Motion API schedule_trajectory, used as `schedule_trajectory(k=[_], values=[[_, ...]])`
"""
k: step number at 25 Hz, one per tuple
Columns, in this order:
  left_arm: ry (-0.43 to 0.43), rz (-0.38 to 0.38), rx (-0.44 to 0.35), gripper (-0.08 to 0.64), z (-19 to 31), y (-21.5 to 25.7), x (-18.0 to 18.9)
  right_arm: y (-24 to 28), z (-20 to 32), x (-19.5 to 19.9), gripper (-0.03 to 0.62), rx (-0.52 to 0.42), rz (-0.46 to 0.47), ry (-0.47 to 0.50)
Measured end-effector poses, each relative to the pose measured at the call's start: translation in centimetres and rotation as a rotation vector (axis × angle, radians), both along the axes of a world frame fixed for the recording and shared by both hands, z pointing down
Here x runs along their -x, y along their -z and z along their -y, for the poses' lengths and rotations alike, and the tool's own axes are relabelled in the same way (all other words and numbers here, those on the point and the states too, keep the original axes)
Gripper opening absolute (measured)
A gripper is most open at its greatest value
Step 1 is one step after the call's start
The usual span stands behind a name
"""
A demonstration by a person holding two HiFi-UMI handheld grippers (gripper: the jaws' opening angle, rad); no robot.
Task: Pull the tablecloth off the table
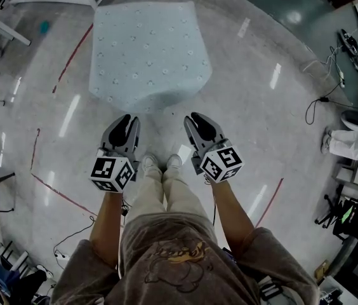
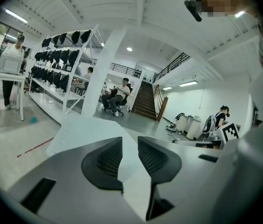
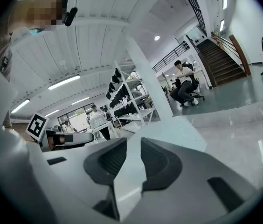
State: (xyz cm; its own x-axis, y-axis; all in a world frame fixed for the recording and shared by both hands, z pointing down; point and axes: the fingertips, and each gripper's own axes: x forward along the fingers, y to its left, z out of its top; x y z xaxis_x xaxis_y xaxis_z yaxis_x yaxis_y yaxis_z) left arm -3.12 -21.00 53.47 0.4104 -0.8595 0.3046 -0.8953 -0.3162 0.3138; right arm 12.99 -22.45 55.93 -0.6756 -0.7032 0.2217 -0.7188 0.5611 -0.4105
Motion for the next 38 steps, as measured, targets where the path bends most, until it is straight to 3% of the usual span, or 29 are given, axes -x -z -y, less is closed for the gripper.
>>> schedule_trajectory(k=[3,8,14,16,27,38], values=[[0.004,-0.032,0.017,0.158,-0.1,-0.8,0.2,-0.7,-0.1,-0.1,0.133,0.015,0.014,0.014],[-0.01,-0.058,0.047,0.276,0.0,-2.6,-0.1,-3.0,0.0,-0.4,0.278,0.058,0.032,0.02],[-0.006,-0.078,0.103,0.311,0.2,-6.9,0.3,-7.2,1.1,-0.3,0.438,0.129,0.086,0.017],[0.011,-0.104,0.128,0.316,0.6,-8.5,0.6,-8.7,1.7,-0.2,0.462,0.145,0.09,0.018],[0.025,-0.178,0.267,0.33,2.3,-18.6,1.9,-19.8,4.3,-0.2,0.479,0.296,0.072,0.04],[0.014,-0.17,0.295,0.333,4.1,-26.6,2.2,-27.3,8.1,-0.8,0.465,0.332,0.05,0.046]])
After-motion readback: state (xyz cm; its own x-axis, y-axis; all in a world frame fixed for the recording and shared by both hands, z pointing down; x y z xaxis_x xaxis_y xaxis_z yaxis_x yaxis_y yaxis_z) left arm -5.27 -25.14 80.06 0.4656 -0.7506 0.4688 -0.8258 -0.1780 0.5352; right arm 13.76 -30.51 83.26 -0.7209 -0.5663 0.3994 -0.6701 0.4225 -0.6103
